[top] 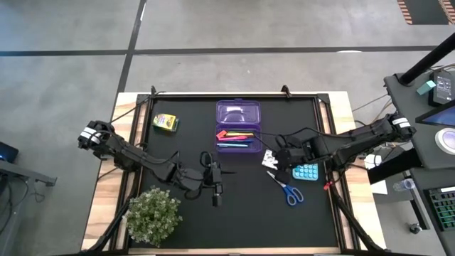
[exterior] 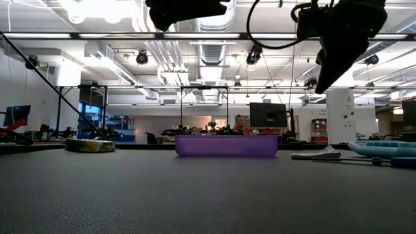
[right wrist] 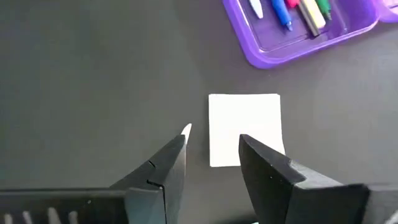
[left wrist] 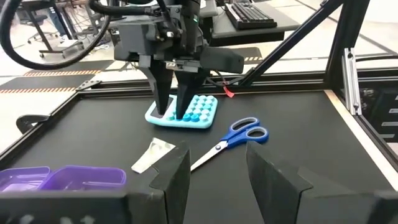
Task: Pack school essentials
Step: Put the white notepad into the purple box
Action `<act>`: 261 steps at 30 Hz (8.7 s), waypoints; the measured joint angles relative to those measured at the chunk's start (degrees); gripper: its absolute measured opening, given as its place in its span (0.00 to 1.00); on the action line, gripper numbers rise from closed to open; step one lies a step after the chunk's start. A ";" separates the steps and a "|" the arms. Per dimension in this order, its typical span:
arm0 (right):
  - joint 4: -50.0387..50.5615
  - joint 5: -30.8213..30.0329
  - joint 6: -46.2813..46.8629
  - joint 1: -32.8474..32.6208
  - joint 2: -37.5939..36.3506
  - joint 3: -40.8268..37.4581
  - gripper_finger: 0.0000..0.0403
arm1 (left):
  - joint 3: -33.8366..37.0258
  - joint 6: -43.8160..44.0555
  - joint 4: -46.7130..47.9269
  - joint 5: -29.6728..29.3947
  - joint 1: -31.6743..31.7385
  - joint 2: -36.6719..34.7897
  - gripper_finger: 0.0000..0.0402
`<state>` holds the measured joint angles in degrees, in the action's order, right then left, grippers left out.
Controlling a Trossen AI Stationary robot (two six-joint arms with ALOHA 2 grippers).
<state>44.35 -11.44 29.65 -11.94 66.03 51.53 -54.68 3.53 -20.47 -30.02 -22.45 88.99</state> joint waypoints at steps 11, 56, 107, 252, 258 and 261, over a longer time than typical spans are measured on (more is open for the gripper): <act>-0.54 -0.11 -2.70 1.25 3.54 0.67 0.34 | 0.52 0.18 -0.04 -0.11 0.10 0.00 0.34; -5.20 3.39 3.50 6.27 18.28 0.55 0.45 | 0.68 0.26 -0.07 -2.27 0.37 0.00 0.34; -7.47 3.34 0.35 6.34 18.63 0.43 0.43 | 0.70 0.55 -3.02 -2.46 1.76 0.02 0.34; -21.13 -3.04 3.30 6.32 23.31 -8.55 0.54 | 0.66 2.05 -3.55 -2.58 3.36 0.04 0.34; -21.37 -3.21 3.12 6.32 24.15 -8.57 0.46 | 0.62 0.33 -6.74 -3.86 3.75 0.04 0.34; -21.43 -3.19 3.08 6.29 24.21 -8.57 0.39 | 0.61 0.38 -6.52 -3.87 3.90 0.07 0.34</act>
<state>22.92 -14.63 32.73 -5.65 90.24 42.96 -54.06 3.91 -26.99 -33.89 -18.55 89.06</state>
